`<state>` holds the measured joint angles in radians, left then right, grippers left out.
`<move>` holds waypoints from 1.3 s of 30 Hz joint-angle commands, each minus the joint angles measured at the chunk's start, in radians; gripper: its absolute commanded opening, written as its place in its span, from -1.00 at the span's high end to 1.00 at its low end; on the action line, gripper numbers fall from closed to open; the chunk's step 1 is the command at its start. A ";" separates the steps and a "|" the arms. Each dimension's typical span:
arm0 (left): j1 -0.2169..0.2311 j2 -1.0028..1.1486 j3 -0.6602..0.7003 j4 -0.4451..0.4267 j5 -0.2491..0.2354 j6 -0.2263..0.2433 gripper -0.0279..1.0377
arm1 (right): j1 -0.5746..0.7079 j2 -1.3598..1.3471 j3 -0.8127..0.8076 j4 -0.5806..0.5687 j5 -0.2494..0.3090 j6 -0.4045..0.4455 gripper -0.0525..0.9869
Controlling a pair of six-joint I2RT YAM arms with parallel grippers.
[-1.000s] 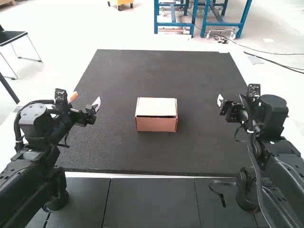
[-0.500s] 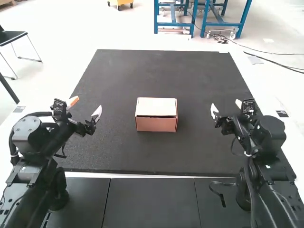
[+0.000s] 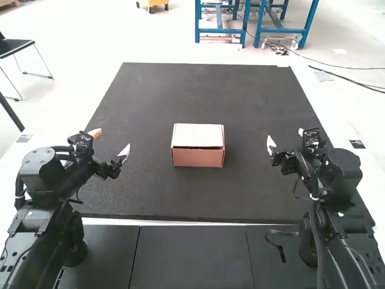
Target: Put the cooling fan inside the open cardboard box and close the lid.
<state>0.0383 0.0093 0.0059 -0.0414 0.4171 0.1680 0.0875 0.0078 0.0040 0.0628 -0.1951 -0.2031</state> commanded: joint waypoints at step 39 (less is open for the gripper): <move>0.091 -0.011 -0.006 0.020 -0.244 -0.237 -0.87 | -0.042 -0.008 -0.004 -0.008 0.327 0.169 -0.85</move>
<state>0.1192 0.0093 0.0059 -0.0269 0.1825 -0.0685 0.0601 0.0078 0.0040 0.0486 0.0822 -0.0299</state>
